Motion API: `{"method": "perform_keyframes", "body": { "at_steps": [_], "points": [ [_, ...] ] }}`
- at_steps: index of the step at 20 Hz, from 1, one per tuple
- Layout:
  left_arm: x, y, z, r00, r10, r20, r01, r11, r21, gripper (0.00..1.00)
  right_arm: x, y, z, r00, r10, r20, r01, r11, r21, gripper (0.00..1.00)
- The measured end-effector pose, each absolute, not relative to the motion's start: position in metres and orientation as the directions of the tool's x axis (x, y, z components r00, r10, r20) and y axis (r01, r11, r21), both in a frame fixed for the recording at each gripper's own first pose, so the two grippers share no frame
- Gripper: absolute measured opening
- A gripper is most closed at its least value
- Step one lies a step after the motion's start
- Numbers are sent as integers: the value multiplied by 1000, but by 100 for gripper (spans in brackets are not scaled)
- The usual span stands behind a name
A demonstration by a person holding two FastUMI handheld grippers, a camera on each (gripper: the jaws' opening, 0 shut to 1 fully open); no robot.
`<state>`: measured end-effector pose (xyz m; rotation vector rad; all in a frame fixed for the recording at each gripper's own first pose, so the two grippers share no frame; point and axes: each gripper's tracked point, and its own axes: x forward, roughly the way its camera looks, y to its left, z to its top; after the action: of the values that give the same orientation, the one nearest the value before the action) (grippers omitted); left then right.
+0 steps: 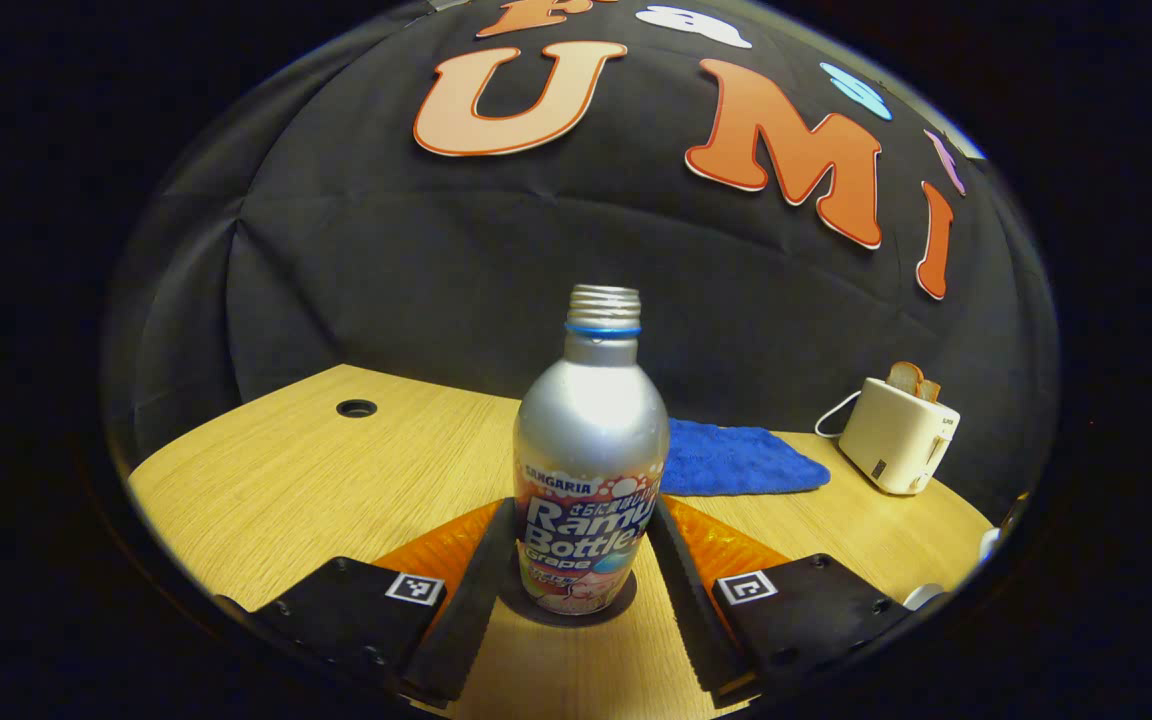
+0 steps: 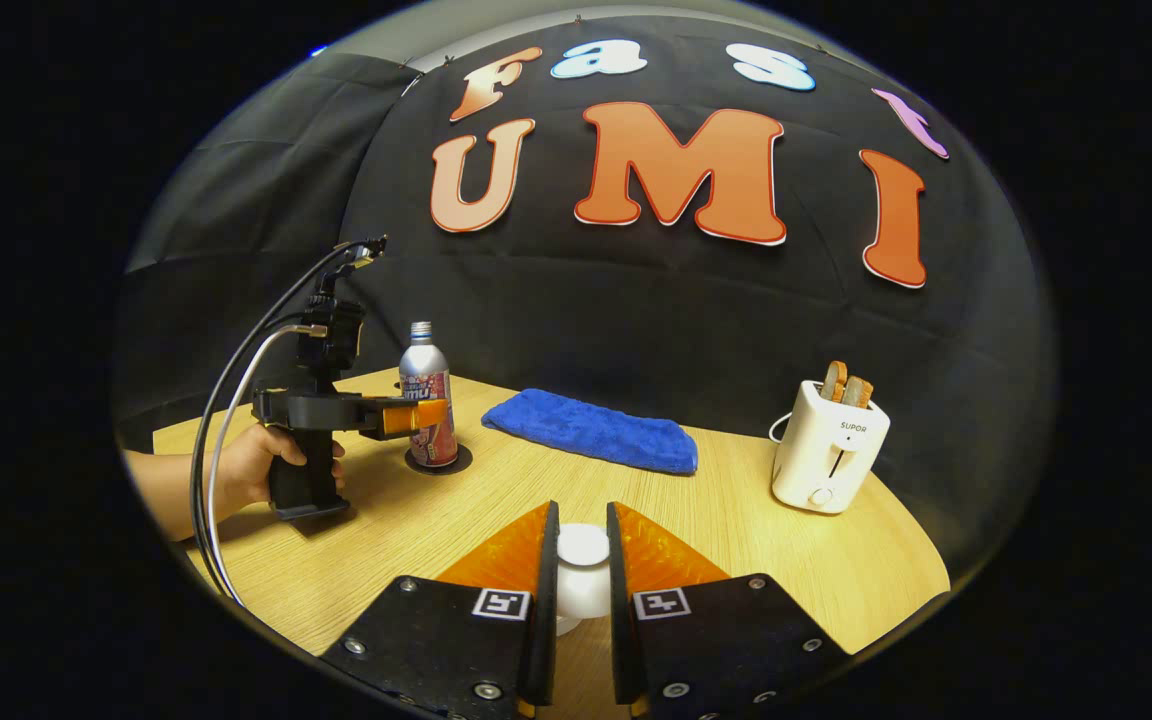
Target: Open the teacup lid with one hand, grasp the water bottle and pour water into the teacup with the other hand; after pouring, place the water bottle on the coaster and then close the teacup lid.
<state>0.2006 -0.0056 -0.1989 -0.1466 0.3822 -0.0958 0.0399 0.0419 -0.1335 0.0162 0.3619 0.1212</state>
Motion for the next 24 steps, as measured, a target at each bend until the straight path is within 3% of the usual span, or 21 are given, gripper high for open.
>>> {"method": "perform_keyframes", "body": {
  "at_steps": [7,8,24],
  "points": [
    [194,-12,-206,905,-147,-399,84,982,-171,94,43,52,-142,920,145,-364,-132,989,60,23],
    [192,-11,-204,906,-149,-395,86,981,-173,99,44,54,-144,918,147,-368,-134,989,62,24],
    [123,5,-140,942,-184,-280,151,979,-135,99,49,78,-188,886,188,-424,-160,982,101,23]
  ]
}}
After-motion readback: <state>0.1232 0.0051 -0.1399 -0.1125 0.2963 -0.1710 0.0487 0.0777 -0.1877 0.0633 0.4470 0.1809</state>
